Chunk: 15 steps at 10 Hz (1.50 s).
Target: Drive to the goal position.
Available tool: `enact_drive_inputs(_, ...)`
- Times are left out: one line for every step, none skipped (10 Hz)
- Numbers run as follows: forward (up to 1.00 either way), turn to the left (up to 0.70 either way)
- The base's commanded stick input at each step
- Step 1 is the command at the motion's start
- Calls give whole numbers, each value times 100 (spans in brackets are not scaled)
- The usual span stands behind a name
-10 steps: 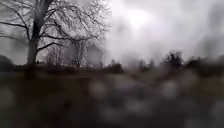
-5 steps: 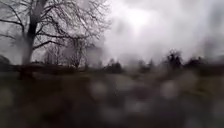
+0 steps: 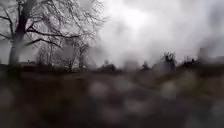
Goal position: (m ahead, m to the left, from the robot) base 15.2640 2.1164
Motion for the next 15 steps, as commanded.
enact_drive_inputs(100,0)
enact_drive_inputs(100,0)
enact_drive_inputs(100,0)
enact_drive_inputs(100,0)
enact_drive_inputs(100,0)
enact_drive_inputs(100,0)
enact_drive_inputs(100,0)
enact_drive_inputs(100,0)
enact_drive_inputs(100,0)
enact_drive_inputs(100,0)
enact_drive_inputs(100,0)
enact_drive_inputs(100,0)
enact_drive_inputs(100,0)
enact_drive_inputs(100,0)
enact_drive_inputs(100,0)
